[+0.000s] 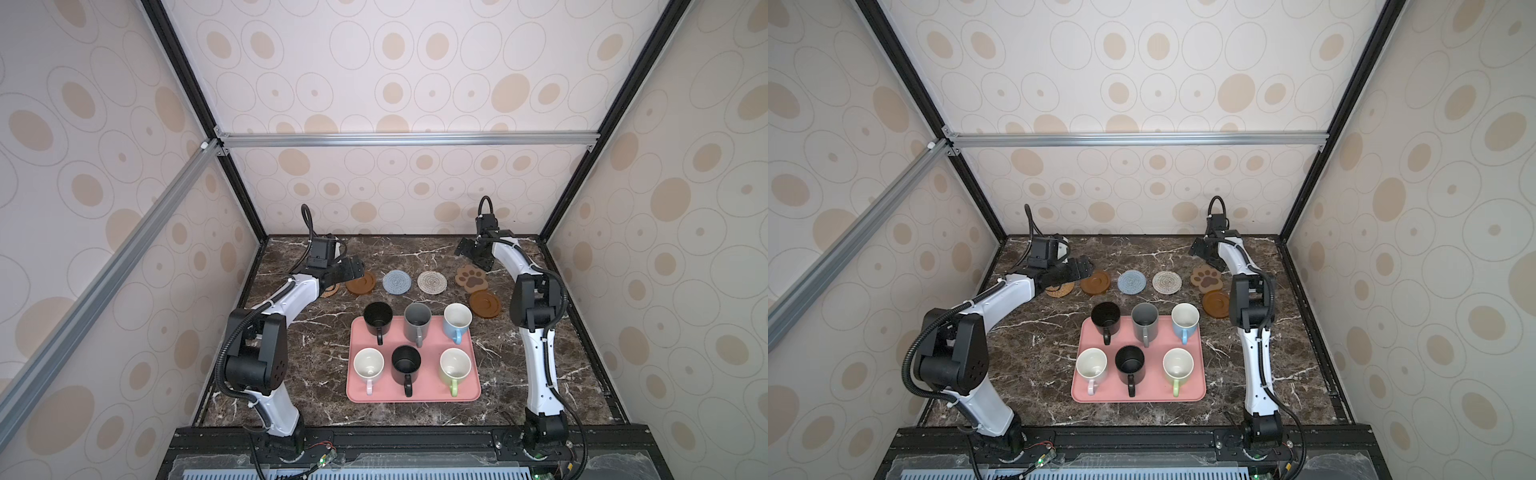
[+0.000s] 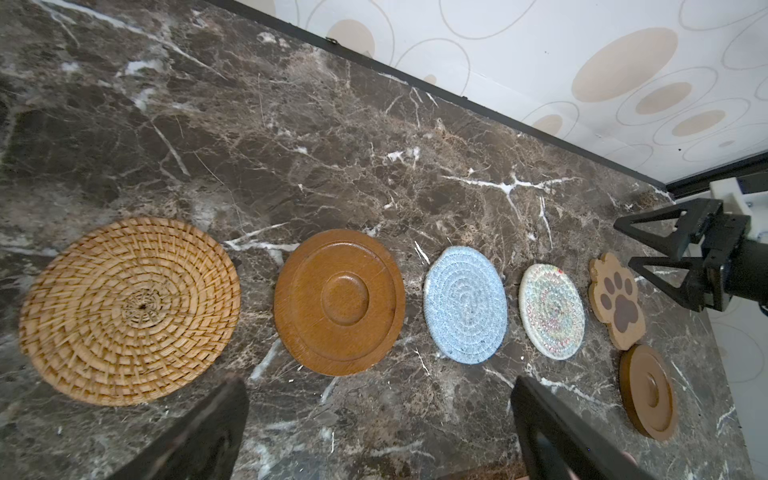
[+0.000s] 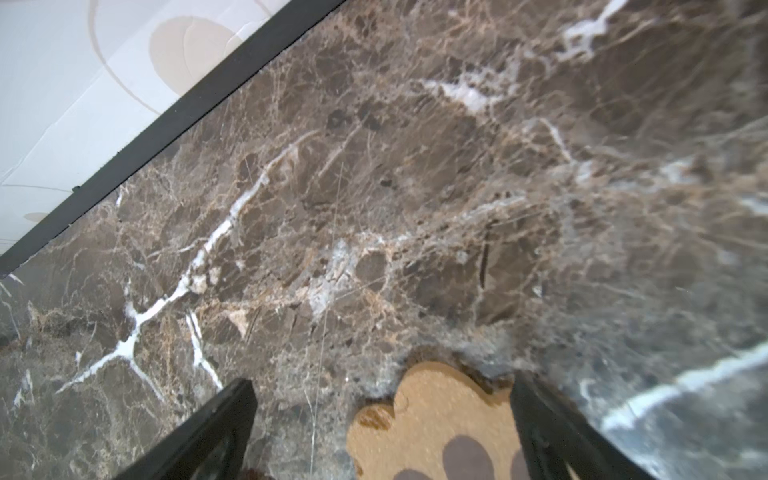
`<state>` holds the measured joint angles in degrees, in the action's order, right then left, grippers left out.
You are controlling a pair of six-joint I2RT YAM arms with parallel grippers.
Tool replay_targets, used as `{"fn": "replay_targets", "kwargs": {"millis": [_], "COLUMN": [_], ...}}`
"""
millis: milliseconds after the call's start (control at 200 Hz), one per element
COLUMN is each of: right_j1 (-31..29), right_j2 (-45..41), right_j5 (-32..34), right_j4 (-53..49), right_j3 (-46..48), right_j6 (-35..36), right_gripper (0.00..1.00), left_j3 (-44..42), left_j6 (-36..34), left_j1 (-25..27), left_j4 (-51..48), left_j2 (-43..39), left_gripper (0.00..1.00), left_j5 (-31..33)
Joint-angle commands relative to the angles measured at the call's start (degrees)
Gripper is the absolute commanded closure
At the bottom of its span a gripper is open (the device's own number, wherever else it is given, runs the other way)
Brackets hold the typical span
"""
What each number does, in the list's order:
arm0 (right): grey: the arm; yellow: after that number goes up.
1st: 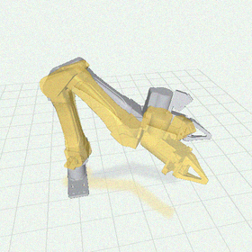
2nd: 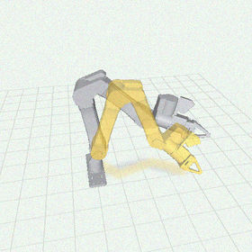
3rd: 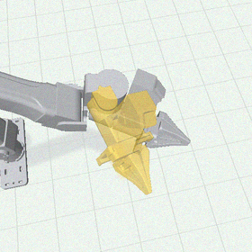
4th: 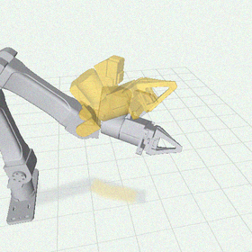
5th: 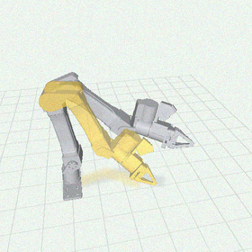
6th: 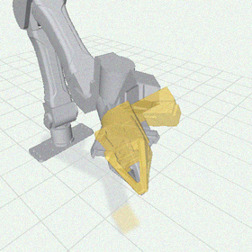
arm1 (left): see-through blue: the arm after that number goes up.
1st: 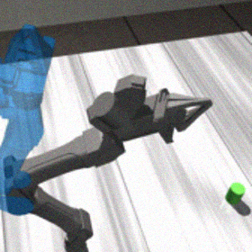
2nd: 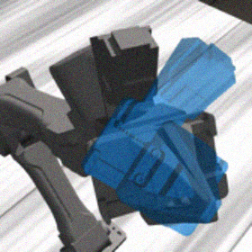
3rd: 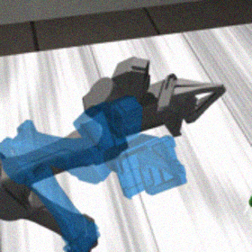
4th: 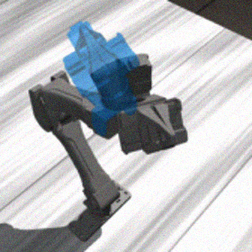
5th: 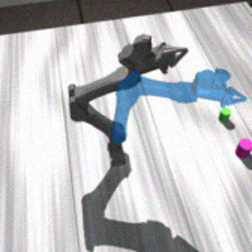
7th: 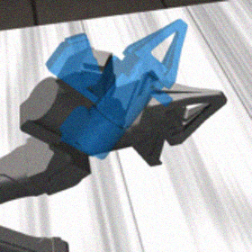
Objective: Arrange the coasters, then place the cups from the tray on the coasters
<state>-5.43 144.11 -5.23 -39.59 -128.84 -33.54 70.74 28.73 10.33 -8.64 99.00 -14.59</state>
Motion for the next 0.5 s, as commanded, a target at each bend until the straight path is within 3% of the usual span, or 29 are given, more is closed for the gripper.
{"fn": "replay_targets", "kwargs": {"millis": [0, 495], "right_j1": [0.22, 0.23], "right_j2": [2.14, -0.21], "right_j5": [-2.26, -4.86], "right_j4": [-0.51, -1.28], "right_j3": [-1.19, 2.42], "right_j6": [-0.13, 1.08], "right_gripper": [0.00, 0.00], "left_j3": [0.01, -0.78], "left_j6": [-0.34, 0.57], "left_j1": [-0.23, -0.23], "left_j4": [0.00, 0.64], "left_j2": [-1.15, -1.44], "left_gripper": [0.00, 0.00], "left_j5": [0.58, 0.44]}}
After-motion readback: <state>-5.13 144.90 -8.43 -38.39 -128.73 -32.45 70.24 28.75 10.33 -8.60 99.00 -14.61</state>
